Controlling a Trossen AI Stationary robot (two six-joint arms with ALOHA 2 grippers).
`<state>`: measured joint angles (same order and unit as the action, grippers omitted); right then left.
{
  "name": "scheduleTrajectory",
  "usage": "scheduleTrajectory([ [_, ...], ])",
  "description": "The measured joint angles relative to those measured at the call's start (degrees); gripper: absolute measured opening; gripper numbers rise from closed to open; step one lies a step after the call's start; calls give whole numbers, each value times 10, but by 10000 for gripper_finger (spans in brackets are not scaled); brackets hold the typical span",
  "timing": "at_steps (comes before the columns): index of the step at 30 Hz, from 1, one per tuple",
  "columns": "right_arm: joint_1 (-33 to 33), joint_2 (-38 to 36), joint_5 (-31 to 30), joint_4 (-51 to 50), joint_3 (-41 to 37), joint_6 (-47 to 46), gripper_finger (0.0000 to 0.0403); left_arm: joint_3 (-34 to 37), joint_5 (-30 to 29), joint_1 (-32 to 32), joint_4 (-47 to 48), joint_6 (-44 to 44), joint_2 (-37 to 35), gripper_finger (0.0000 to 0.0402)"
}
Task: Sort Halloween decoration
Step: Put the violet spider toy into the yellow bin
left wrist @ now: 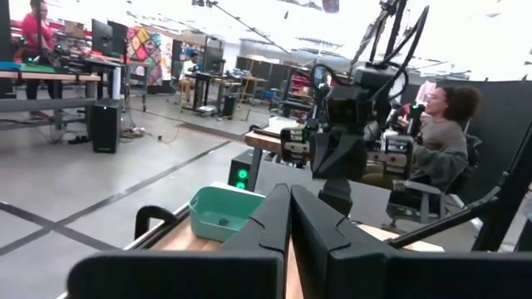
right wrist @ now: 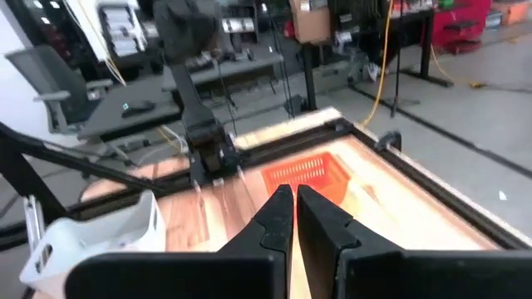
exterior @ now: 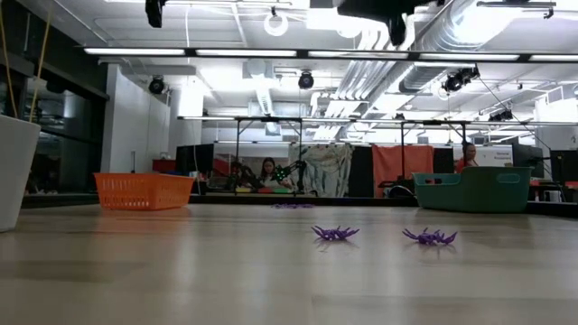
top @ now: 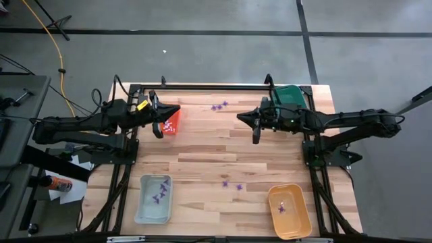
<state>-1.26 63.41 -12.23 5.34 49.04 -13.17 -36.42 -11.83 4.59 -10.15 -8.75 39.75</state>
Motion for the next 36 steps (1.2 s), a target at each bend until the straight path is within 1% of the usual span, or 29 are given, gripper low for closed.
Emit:
scheduleTrajectory([
  [7,0,37,0,-2,0,-37,15,0,-10,0,0,-1,0,3],
  [12,0,45,-4,-4,0,-54,15,0,-10,0,0,-21,0,3],
  [14,-5,52,-33,-5,3,-96,15,0,-10,0,0,-21,0,3],
  [16,-25,73,-49,-36,23,-149,14,0,-10,0,0,-21,0,3],
  [19,-70,134,-34,-93,85,-161,9,0,-11,0,0,-16,3,3],
  [23,-131,238,-39,-159,174,-184,1,0,-14,0,-1,-17,3,3],
  [28,-203,371,-31,-218,253,-273,2,0,-15,0,0,-31,3,3],
  [30,-225,417,-11,-233,278,-300,1,0,-15,0,0,-31,3,3],
  [36,-261,522,87,-239,343,-346,0,0,-15,0,0,-31,3,3],
])
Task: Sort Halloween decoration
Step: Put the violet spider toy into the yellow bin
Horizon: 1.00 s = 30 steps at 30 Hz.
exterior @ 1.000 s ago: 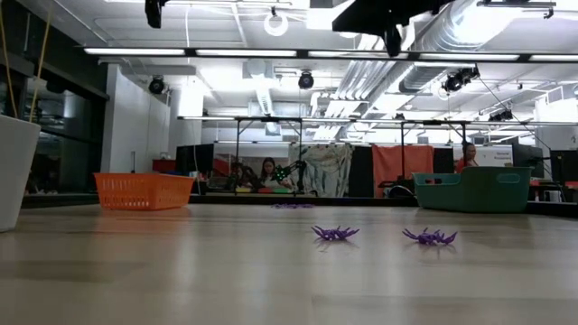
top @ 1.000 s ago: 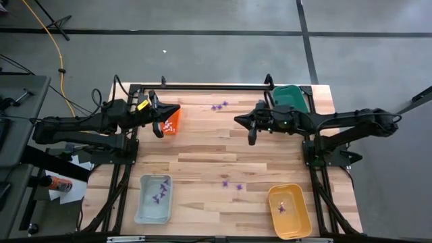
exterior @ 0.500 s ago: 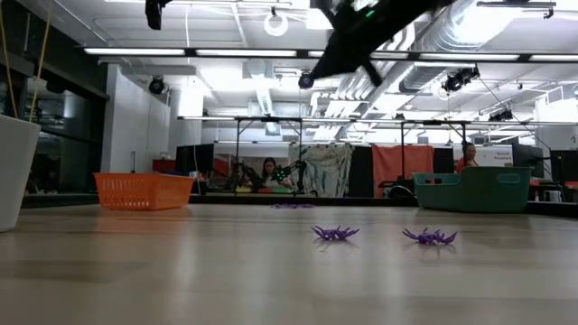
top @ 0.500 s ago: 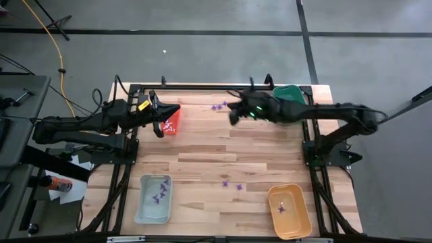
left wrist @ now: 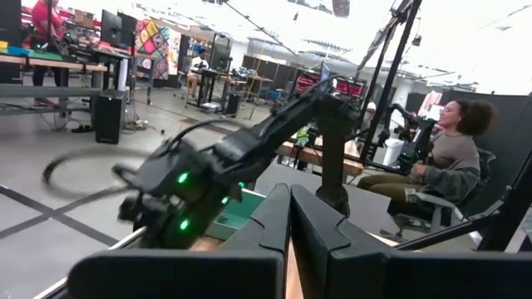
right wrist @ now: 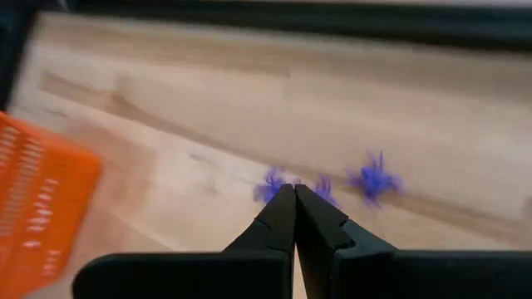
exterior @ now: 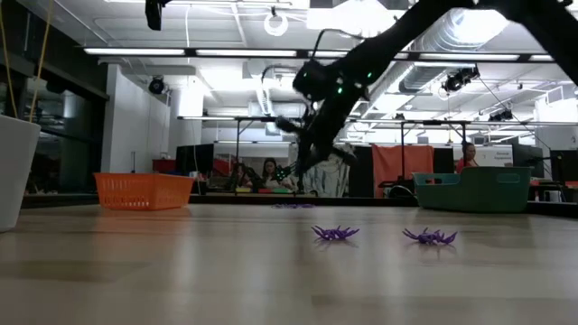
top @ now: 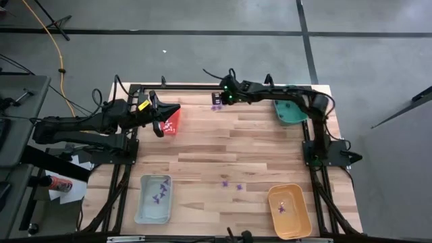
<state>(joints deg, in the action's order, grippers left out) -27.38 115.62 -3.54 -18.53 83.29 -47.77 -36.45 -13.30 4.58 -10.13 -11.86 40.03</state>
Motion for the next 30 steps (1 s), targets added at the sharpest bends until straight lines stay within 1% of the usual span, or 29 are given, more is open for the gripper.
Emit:
scheduleTrajectory([
  [1,-2,13,9,-7,7,-3,0,0,0,0,0,0,0,3],
  [5,-6,42,12,-35,30,-8,0,0,0,0,0,0,0,3],
  [10,-13,55,-7,-48,33,-13,0,0,0,0,0,-1,0,3],
  [15,-24,73,-8,-63,33,-17,0,0,0,0,0,-1,0,3],
  [21,-32,83,0,-50,33,-31,0,0,0,0,0,-1,0,3],
  [23,-32,83,12,-54,33,-22,0,0,0,0,0,-1,0,3],
  [25,-31,83,19,-79,33,-4,0,0,0,0,1,-1,0,3],
  [30,-23,79,26,-158,36,79,0,0,0,0,5,-1,0,3],
])
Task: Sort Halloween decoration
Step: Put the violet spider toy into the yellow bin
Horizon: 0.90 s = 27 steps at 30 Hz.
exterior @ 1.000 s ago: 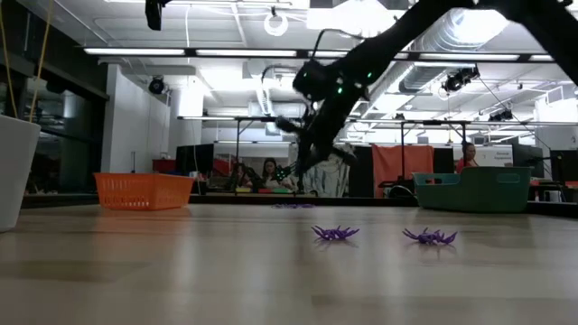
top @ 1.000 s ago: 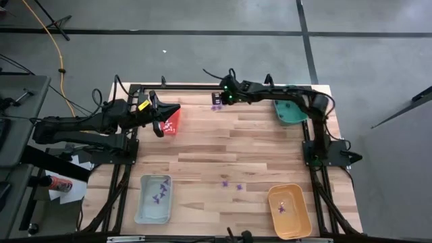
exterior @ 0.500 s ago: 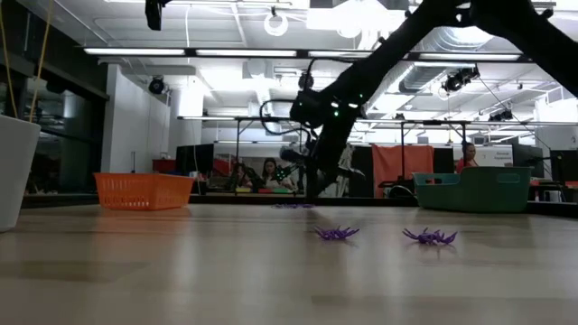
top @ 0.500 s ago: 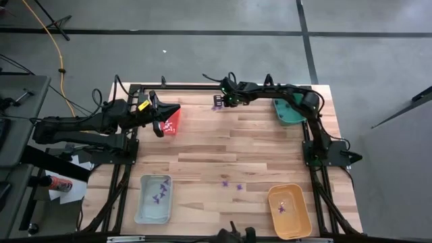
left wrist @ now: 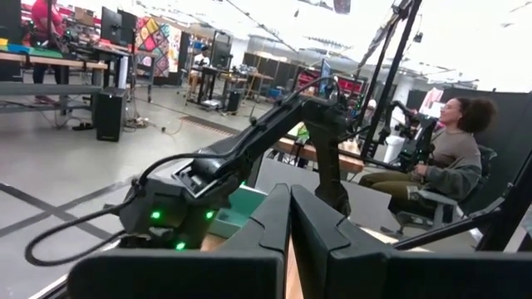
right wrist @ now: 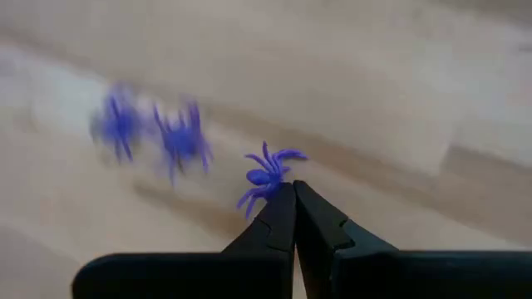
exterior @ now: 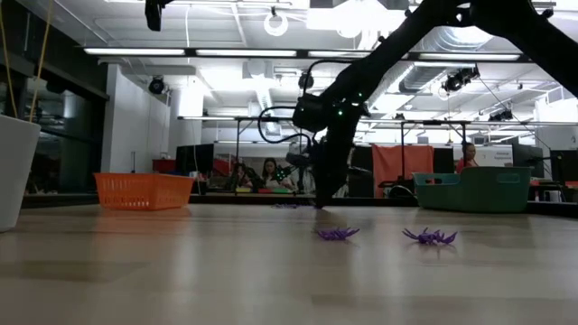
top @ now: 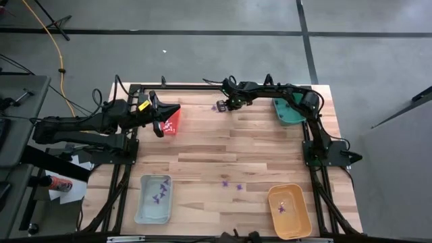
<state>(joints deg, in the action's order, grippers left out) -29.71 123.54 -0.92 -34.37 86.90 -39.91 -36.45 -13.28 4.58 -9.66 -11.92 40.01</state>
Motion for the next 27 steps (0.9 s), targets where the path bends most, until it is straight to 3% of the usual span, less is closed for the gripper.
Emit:
scheduleTrajectory([
  [6,46,-18,4,-108,-8,98,0,0,0,0,30,0,0,3],
  [11,108,-62,18,-123,-64,117,0,0,0,0,44,-13,0,3],
  [20,223,-195,75,-42,-244,10,0,0,0,0,43,-15,0,3],
  [27,239,-309,29,-43,-288,-25,0,0,0,0,42,-15,0,3],
])
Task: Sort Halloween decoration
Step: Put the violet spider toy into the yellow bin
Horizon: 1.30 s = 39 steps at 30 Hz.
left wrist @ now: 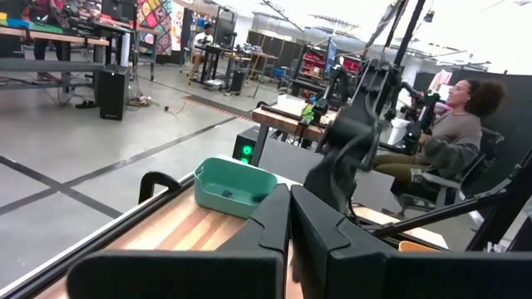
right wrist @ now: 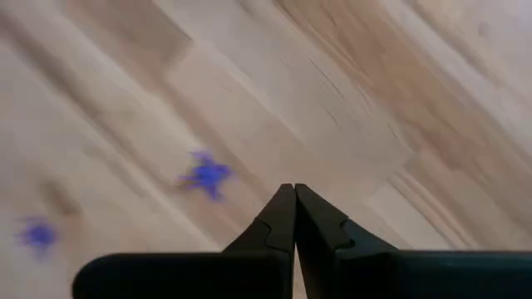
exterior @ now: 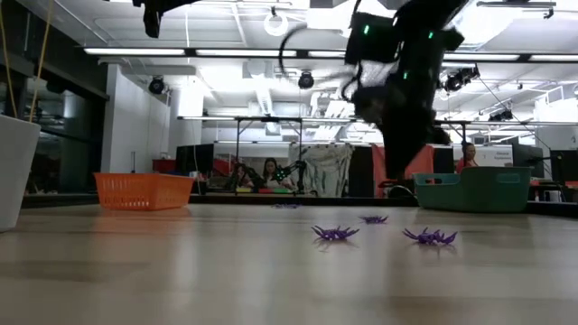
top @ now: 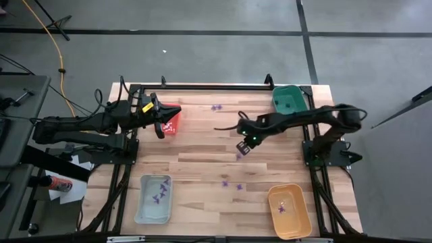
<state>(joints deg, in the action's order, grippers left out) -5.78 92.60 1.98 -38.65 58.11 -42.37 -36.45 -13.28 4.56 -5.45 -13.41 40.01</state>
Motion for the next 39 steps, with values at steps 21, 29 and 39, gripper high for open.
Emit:
scheduleTrajectory([
  [21,81,24,36,105,7,418,190,0,0,0,1,0,0,3],
  [29,77,72,-4,106,7,493,210,0,0,0,1,0,0,3],
  [39,76,123,-6,117,11,503,211,0,0,0,7,0,0,3],
])
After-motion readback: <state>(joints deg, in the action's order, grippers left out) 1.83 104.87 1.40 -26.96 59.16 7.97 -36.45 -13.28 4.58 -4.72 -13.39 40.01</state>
